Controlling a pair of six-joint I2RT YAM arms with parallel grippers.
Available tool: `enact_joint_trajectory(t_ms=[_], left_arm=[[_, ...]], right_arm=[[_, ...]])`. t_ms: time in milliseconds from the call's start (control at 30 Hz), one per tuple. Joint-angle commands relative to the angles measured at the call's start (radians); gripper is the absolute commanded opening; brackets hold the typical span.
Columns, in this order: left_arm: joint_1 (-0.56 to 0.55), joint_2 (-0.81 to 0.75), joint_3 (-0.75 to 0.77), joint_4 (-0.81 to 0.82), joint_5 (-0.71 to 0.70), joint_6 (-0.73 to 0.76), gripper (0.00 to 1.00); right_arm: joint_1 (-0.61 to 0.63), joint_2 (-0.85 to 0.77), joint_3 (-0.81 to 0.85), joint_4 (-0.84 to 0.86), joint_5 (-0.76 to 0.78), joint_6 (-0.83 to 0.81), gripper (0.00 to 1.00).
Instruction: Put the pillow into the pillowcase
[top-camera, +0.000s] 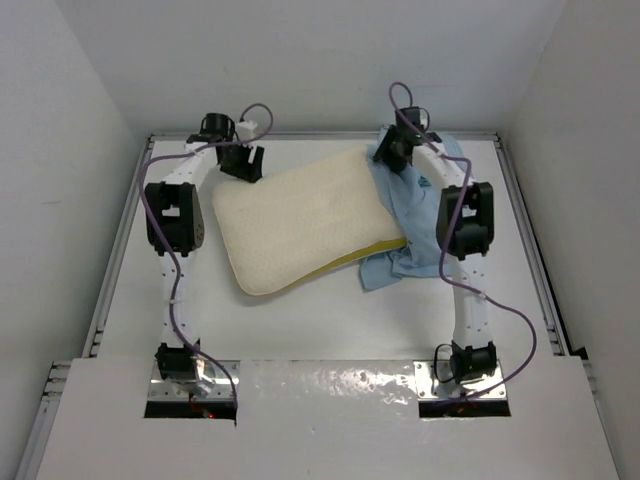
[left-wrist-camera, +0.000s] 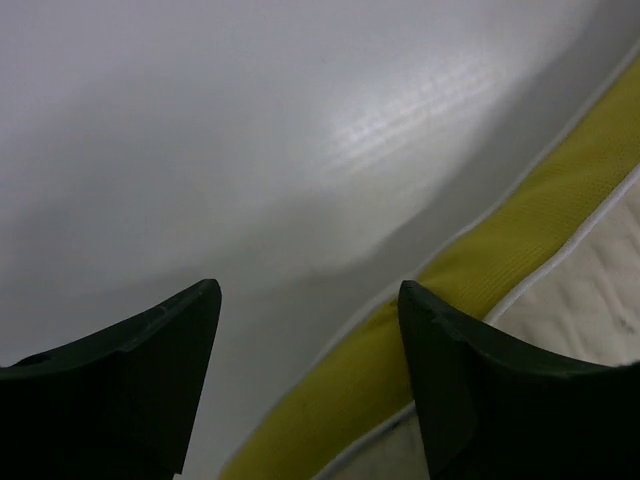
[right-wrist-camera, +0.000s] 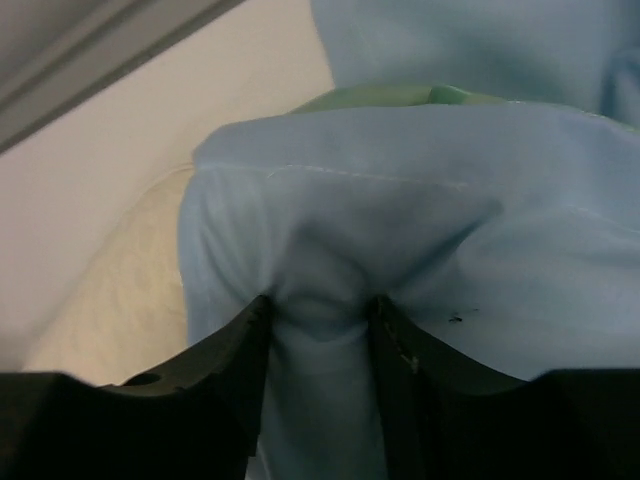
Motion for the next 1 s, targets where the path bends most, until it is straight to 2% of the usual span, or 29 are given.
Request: enact_joint_trajectory(t_ms=[0, 100, 133, 233, 300, 400, 500, 533, 600, 733, 833, 900, 967], left_arm=[[-0.048, -0.003, -0.058, -0.073, 0.148, 0.113, 0.69], [-0.107, -0.072, -0.230, -0.137, 0.249, 0.233, 0.62], [-0.122, -0.140, -0.353, -0.139, 0.284, 0.258, 0.62], [-0.164, -0.301, -0.586, -0.123, 0.381, 0.339, 0.62], [-0.190, -0.407, -0.670, -0.136, 0.419, 0.390, 0.61], [-0.220, -0.470, -0.767, -0.190, 0.427, 0.450, 0.61], [-0.220, -0.498, -0.758, -0.240, 0.450, 0.465, 0.63], [-0.220, -0.504, -0.708, -0.267, 0.426, 0.459, 0.63], [-0.201, -0.514, -0.638, -0.271, 0.387, 0.404, 0.62], [-0.113, -0.524, -0.453, -0.194, 0.292, 0.269, 0.47], [-0.064, -0.526, -0.410, -0.142, 0.259, 0.237, 0.39], [-0.064, -0.508, -0.409, -0.090, 0.220, 0.220, 0.39], [-0.064, -0.475, -0.416, -0.047, 0.212, 0.201, 0.52]], right_arm=[[0.129, 0.084, 0.155, 0.033, -0.086, 0.000, 0.41], [0.224, 0.101, 0.124, 0.094, -0.112, -0.057, 0.40], [0.241, 0.093, 0.099, 0.122, -0.125, -0.063, 0.39], [0.301, 0.066, 0.030, 0.209, -0.170, -0.068, 0.33], [0.338, 0.061, 0.013, 0.216, -0.205, -0.088, 0.33], [0.378, 0.044, -0.005, 0.203, -0.231, -0.140, 0.34], [0.378, 0.014, -0.009, 0.210, -0.236, -0.145, 0.39], [0.372, 0.001, 0.000, 0.190, -0.228, -0.154, 0.42], [0.363, -0.054, 0.011, 0.173, -0.173, -0.197, 0.52], [0.321, -0.188, -0.058, 0.180, -0.086, -0.247, 0.65], [0.286, -0.285, -0.125, 0.194, -0.023, -0.276, 0.75], [0.281, -0.328, -0.160, 0.179, 0.024, -0.330, 0.78], [0.286, -0.396, -0.194, 0.154, 0.057, -0.352, 0.79]])
